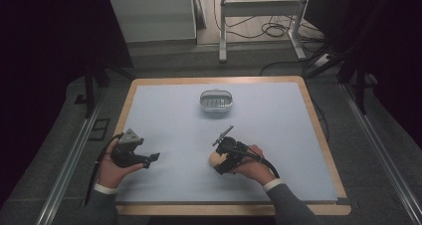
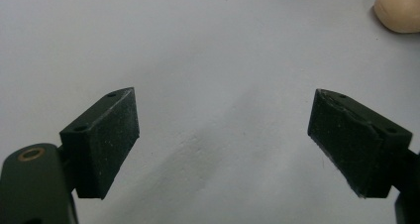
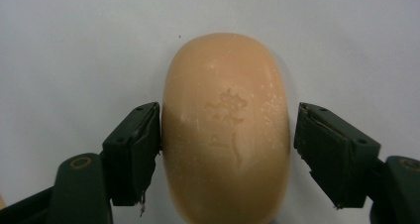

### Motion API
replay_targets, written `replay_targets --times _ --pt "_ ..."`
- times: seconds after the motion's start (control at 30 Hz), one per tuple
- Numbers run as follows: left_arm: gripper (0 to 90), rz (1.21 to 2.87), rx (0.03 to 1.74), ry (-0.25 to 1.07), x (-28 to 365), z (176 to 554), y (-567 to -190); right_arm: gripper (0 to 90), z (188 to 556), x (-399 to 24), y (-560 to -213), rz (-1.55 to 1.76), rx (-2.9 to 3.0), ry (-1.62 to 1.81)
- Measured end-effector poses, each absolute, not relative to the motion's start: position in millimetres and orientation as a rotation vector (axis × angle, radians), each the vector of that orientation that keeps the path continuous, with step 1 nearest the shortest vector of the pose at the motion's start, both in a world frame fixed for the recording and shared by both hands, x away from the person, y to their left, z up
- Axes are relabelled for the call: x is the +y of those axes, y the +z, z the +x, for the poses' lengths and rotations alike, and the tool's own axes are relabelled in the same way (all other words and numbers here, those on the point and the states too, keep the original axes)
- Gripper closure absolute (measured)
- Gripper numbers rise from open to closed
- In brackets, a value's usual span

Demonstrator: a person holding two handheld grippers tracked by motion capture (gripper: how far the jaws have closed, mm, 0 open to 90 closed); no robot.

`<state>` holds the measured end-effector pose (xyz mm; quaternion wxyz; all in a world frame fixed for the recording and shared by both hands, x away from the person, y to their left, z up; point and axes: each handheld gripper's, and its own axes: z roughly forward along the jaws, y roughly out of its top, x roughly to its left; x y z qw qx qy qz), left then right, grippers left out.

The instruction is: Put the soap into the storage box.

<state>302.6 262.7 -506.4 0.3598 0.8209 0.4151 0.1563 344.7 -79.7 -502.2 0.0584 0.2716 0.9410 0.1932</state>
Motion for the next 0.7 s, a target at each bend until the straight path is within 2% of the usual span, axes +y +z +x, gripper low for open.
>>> replay_targets --times 0.1,0.4,0.7 --pt "12.8 2.115 1.066 0.406 263.5 302.6 -505.9 31.4 345.7 -76.4 -506.0 0.826 2.866 0.549" --pt "12.8 2.112 1.069 0.408 264.4 302.6 -505.8 32.3 345.1 -75.9 -501.4 0.799 2.861 0.517" --pt "12.8 2.109 1.071 0.408 264.0 302.7 -506.2 32.4 347.3 -87.8 -481.5 0.818 2.817 0.599"
